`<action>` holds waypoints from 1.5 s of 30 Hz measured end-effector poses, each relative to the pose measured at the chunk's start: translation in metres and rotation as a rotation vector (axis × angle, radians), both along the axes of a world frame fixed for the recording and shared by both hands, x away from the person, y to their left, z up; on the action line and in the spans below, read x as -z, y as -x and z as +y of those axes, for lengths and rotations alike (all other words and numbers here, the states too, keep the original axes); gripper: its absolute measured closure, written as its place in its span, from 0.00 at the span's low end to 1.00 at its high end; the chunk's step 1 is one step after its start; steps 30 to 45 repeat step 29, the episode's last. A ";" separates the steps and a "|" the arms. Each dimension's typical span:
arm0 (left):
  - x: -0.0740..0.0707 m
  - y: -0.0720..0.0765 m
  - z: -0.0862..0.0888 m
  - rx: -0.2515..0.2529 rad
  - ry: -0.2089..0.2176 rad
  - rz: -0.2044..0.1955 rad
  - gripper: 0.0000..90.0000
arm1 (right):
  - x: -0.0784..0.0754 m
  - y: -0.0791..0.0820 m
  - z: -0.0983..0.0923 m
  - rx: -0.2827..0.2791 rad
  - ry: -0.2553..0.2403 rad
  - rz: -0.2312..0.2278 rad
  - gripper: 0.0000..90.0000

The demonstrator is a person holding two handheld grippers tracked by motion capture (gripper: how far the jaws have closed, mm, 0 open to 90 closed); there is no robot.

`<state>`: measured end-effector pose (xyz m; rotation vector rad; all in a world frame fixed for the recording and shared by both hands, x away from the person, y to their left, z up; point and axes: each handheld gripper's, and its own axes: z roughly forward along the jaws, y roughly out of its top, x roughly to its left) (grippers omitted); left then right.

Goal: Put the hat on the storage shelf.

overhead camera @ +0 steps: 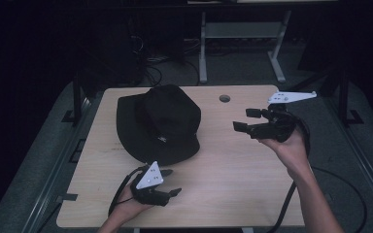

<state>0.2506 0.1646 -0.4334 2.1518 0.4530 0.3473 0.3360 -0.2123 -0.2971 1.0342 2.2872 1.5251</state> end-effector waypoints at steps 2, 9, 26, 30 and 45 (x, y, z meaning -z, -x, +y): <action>0.000 0.000 0.000 -0.002 0.005 0.003 0.37 | 0.003 0.002 -0.004 0.005 -0.001 0.002 0.25; 0.000 0.000 0.001 -0.006 0.009 0.008 0.36 | 0.012 0.013 -0.021 0.036 -0.010 0.007 0.25; 0.000 0.001 -0.002 -0.001 0.013 0.012 0.35 | 0.041 0.036 -0.053 0.094 -0.036 0.036 0.24; 0.000 0.001 -0.002 0.004 0.004 0.003 0.35 | 0.043 0.040 -0.058 0.100 -0.044 0.034 0.24; 0.000 0.001 -0.002 0.004 0.004 0.003 0.35 | 0.043 0.040 -0.058 0.100 -0.044 0.034 0.24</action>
